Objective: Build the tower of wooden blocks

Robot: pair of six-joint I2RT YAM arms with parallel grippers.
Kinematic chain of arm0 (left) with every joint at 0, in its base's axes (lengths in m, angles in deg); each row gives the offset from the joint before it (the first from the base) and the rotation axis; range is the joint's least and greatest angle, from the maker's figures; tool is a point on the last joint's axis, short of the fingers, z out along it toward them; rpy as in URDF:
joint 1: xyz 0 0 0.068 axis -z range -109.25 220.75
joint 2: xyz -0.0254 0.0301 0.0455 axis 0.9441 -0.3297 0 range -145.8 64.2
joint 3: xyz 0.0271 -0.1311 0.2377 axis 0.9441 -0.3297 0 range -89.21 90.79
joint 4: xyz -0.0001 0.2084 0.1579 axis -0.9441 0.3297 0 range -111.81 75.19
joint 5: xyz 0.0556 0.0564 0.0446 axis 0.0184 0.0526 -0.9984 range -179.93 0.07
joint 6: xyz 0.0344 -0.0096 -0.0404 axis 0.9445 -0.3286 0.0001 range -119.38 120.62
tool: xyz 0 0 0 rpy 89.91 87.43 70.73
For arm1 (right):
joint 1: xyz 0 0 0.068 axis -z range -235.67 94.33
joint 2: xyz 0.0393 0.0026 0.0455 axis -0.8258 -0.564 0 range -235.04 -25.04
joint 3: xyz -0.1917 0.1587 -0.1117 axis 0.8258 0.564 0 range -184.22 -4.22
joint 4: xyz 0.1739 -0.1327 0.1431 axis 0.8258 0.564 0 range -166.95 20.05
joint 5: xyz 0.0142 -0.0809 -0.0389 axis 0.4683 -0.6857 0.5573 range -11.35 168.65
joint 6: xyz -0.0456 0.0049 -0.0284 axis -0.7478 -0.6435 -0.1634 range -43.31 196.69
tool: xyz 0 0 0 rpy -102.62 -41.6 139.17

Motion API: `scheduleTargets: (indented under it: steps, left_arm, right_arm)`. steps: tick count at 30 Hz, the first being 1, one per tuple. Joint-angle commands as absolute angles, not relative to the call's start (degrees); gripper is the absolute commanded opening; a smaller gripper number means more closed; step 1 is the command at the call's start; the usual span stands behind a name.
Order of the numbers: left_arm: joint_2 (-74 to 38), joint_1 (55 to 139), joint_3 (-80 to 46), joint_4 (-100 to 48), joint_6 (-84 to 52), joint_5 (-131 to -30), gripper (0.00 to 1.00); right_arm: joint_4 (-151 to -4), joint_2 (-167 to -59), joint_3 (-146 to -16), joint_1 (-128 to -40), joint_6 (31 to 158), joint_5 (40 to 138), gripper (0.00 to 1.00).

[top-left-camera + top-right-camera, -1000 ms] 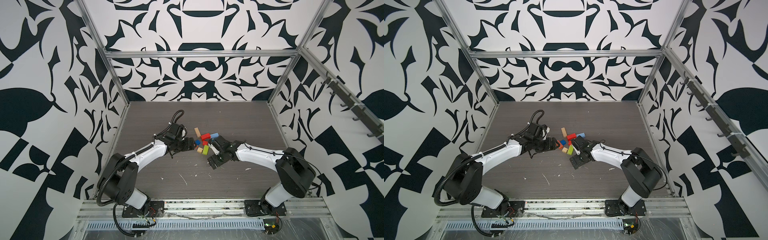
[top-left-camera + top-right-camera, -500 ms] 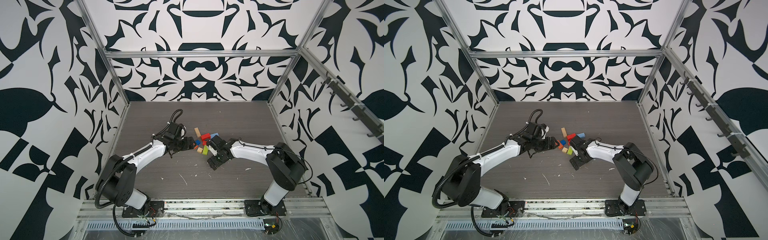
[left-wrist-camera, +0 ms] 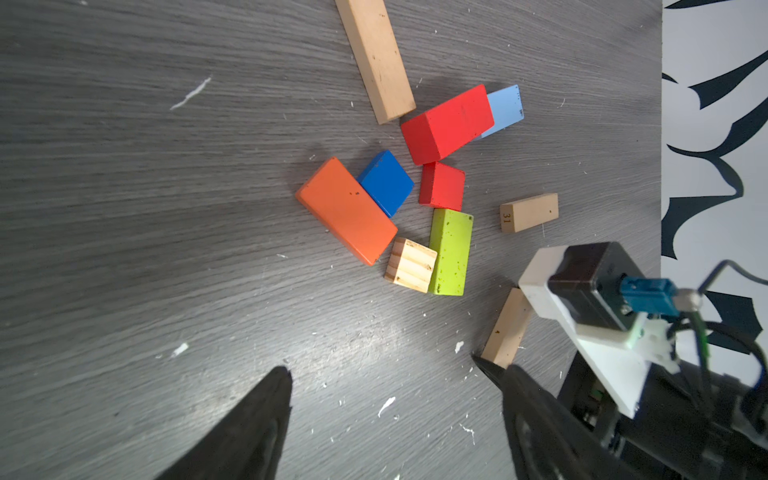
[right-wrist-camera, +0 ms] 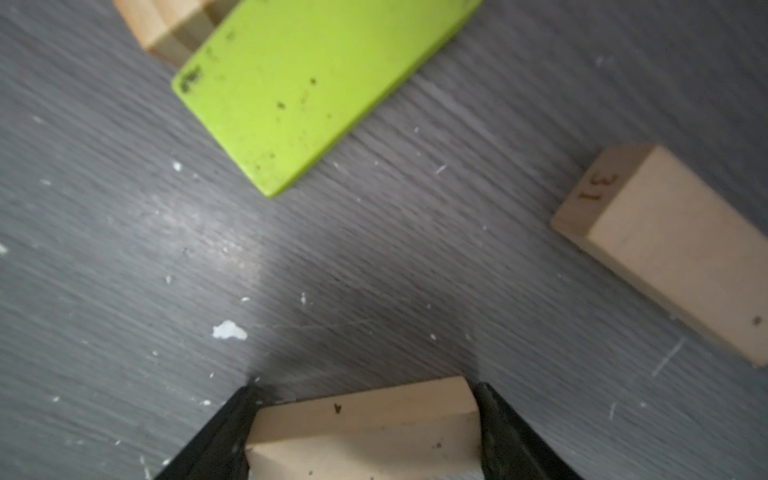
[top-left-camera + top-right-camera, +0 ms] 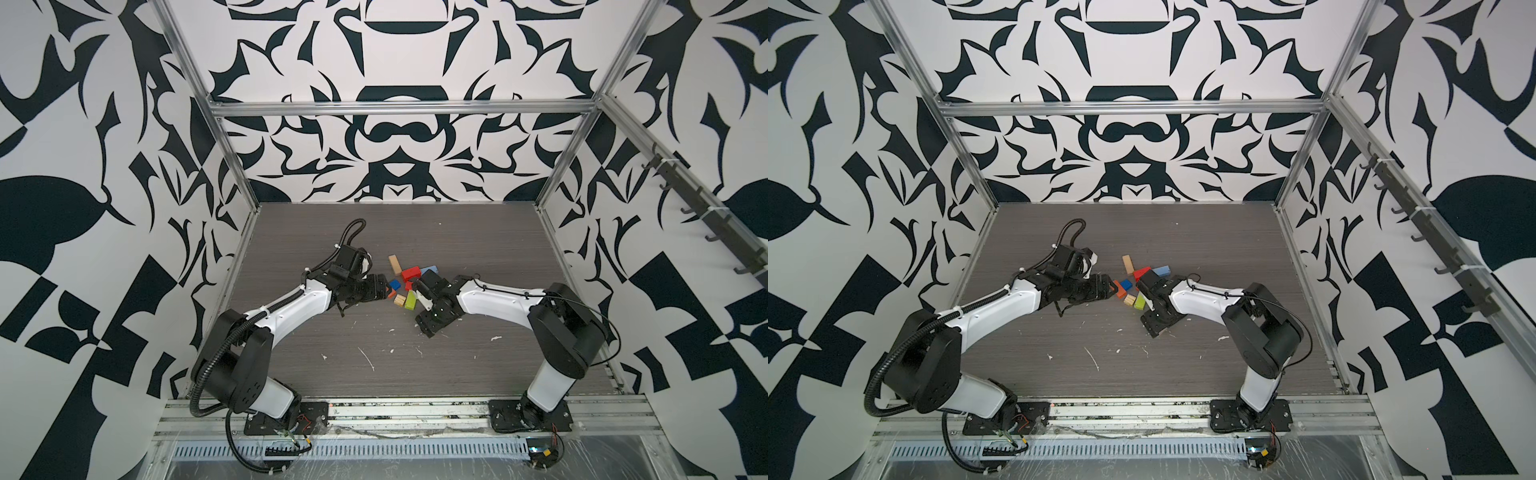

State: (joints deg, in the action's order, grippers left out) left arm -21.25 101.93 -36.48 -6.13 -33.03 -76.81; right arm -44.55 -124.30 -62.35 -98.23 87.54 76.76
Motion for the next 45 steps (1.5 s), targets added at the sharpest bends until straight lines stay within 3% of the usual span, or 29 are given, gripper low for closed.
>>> scheduleTargets:
  steps: [1, 18, 28, 36, 45]
  left_arm:
    - [-20.9, 101.8, -36.4, -4.5, -32.8, -77.2, 0.82]
    - [-20.2, 101.8, -36.7, -3.6, -32.6, -78.1, 0.82]
    - [-21.3, 101.8, -36.4, -3.4, -32.5, -77.4, 0.82]
    - [-21.0, 101.8, -36.8, -3.6, -32.7, -77.1, 0.81]
    - [-21.6, 101.8, -36.3, -3.5, -32.7, -77.0, 0.81]
  right_arm:
    - [-43.2, -123.3, -63.1, -98.3, 91.4, 72.0, 0.71]
    - [-46.0, -121.6, -61.9, -92.5, 104.8, 71.6, 0.71]
    - [-44.2, -122.5, -61.9, -92.4, 105.4, 71.2, 0.80]
    - [-44.6, -122.1, -61.3, -92.5, 102.9, 74.7, 0.99]
    - [-44.0, -121.5, -59.2, -92.5, 103.7, 74.1, 0.98]
